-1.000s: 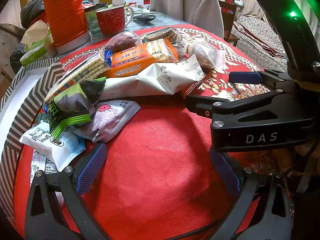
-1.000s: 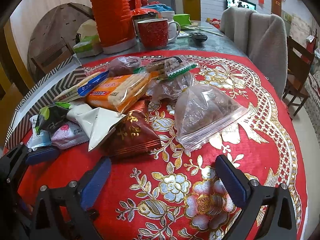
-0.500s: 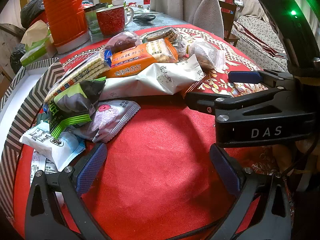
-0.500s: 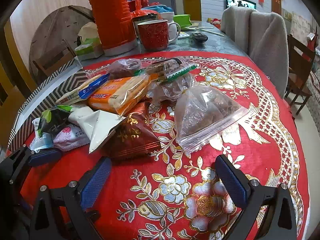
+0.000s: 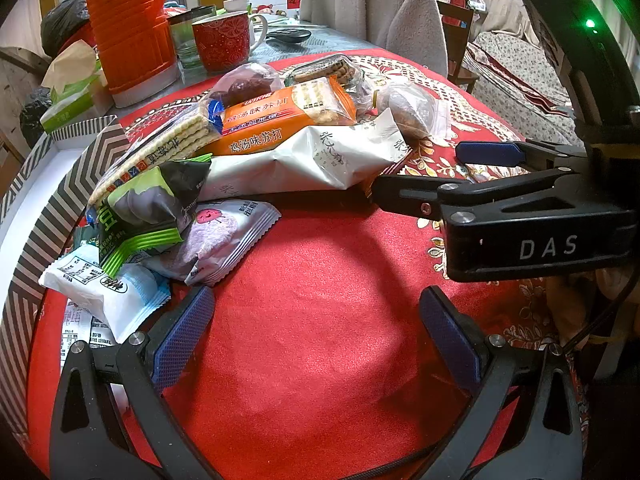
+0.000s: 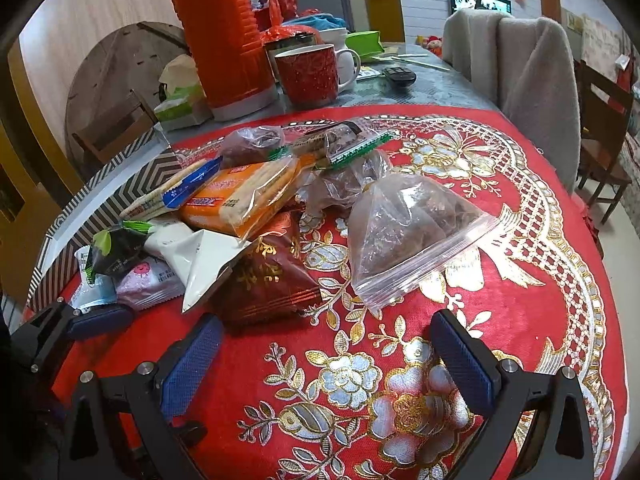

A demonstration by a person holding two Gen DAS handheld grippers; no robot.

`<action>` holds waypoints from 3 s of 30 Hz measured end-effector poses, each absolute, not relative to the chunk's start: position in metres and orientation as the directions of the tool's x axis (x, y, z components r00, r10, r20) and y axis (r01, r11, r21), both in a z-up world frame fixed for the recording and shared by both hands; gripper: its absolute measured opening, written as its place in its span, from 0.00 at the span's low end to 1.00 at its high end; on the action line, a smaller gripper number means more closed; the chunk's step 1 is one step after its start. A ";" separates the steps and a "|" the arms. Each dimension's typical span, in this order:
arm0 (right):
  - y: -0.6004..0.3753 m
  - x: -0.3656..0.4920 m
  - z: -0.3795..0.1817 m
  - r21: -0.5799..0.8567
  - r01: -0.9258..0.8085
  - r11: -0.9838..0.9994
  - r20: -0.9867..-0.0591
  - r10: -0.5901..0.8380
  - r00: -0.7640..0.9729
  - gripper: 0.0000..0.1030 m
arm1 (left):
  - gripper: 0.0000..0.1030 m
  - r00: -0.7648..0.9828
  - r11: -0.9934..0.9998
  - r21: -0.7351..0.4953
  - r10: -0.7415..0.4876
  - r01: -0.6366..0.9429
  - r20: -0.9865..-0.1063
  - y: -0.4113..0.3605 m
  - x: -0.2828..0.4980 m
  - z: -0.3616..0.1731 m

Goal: Organize snacks

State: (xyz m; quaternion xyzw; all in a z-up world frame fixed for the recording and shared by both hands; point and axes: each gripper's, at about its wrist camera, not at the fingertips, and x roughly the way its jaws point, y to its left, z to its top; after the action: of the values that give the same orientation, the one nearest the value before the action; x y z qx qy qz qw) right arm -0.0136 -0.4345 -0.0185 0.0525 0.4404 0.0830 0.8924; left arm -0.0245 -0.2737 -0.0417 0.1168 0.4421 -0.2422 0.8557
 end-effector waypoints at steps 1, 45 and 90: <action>-0.435 -0.014 -0.018 0.174 -0.102 0.979 -0.775 0.200 0.599 1.00 | 1.00 0.492 0.855 -0.014 -0.311 0.518 -0.813 -0.274 -0.025 -0.042; -0.433 -0.011 -0.019 0.161 -0.105 0.981 -0.779 0.191 0.598 1.00 | 1.00 0.490 0.854 -0.015 -0.313 0.521 -0.813 -0.274 -0.026 -0.041; -0.414 -0.005 -0.029 -0.008 -0.095 0.995 -0.819 0.048 0.572 1.00 | 1.00 0.490 0.853 -0.015 -0.314 0.521 -0.813 -0.274 -0.026 -0.041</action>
State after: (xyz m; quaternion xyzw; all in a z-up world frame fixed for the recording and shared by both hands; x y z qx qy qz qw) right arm -0.0047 -0.4141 -0.0290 -0.0256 0.4608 0.0404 0.8862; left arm -0.0257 -0.2742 -0.0412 0.1173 0.4420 -0.2440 0.8552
